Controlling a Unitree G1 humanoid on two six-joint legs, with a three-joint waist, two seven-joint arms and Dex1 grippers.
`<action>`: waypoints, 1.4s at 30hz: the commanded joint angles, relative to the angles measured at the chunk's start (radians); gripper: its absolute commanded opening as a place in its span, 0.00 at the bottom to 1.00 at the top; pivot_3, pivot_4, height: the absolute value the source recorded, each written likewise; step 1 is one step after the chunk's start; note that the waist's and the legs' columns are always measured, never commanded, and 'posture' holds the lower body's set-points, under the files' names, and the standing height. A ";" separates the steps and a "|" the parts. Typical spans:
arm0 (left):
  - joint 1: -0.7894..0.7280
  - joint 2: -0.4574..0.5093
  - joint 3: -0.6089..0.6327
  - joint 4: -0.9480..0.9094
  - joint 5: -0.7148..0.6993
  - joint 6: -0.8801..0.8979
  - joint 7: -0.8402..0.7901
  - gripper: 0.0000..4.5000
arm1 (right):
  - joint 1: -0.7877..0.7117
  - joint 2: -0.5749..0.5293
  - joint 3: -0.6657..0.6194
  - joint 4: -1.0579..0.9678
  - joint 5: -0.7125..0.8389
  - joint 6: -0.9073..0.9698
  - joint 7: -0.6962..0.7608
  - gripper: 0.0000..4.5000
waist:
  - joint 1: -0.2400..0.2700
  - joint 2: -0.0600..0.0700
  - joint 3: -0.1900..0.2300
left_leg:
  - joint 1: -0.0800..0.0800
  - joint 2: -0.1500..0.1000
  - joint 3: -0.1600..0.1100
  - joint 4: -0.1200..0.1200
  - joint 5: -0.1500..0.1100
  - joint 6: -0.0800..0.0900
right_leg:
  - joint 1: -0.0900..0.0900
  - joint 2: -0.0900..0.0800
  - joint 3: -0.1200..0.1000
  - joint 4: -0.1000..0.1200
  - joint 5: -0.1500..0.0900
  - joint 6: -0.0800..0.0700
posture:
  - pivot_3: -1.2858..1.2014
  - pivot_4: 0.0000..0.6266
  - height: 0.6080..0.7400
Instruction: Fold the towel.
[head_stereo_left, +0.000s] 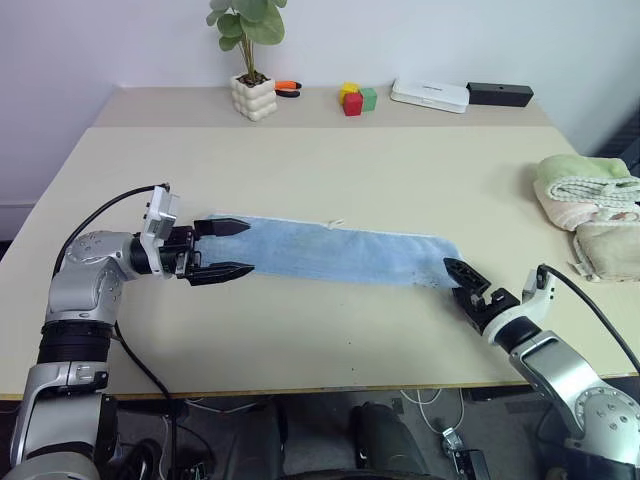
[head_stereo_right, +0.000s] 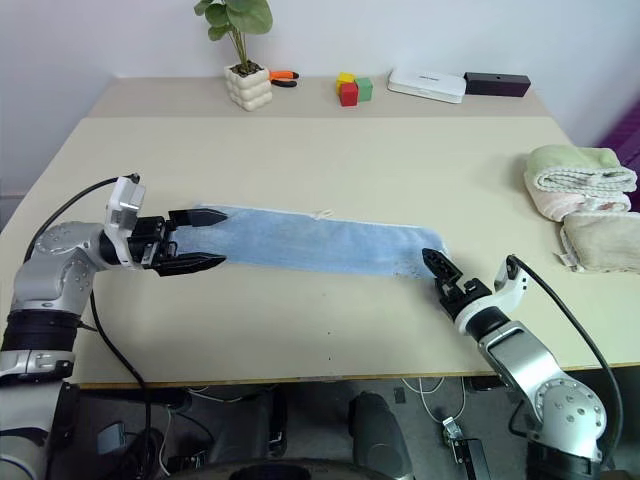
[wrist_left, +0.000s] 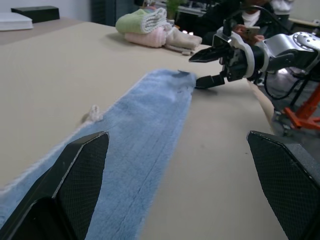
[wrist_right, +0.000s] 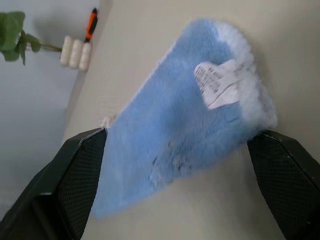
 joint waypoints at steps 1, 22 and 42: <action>0.004 0.014 0.030 -0.041 -0.022 -0.007 0.018 1.00 | -0.019 0.028 0.014 0.073 -0.056 -0.017 -0.023 0.99 | -0.001 -0.004 -0.002 | 0.000 0.000 0.000 0.000 0.000 0.000 | 0.000 0.000 0.000 0.000 0.000 0.000 | 0.52 0.24 0.96; 0.026 -0.005 0.028 -0.051 -0.021 -0.053 0.074 1.00 | -0.232 -0.166 0.058 0.205 -0.510 -0.050 0.203 0.02 | 0.003 -0.008 -0.005 | -0.001 -0.001 0.001 0.000 0.000 0.000 | 0.000 -0.002 0.000 -0.002 0.000 -0.001 | 0.52 0.24 0.96; 0.028 -0.007 0.033 -0.033 -0.021 -0.086 0.100 1.00 | -0.420 -0.256 0.344 -0.024 -0.964 -0.049 0.519 0.02 | 0.001 -0.003 -0.002 | -0.001 0.000 0.002 -0.002 -0.001 0.001 | -0.003 0.000 0.000 -0.001 0.002 0.003 | 0.52 0.24 0.96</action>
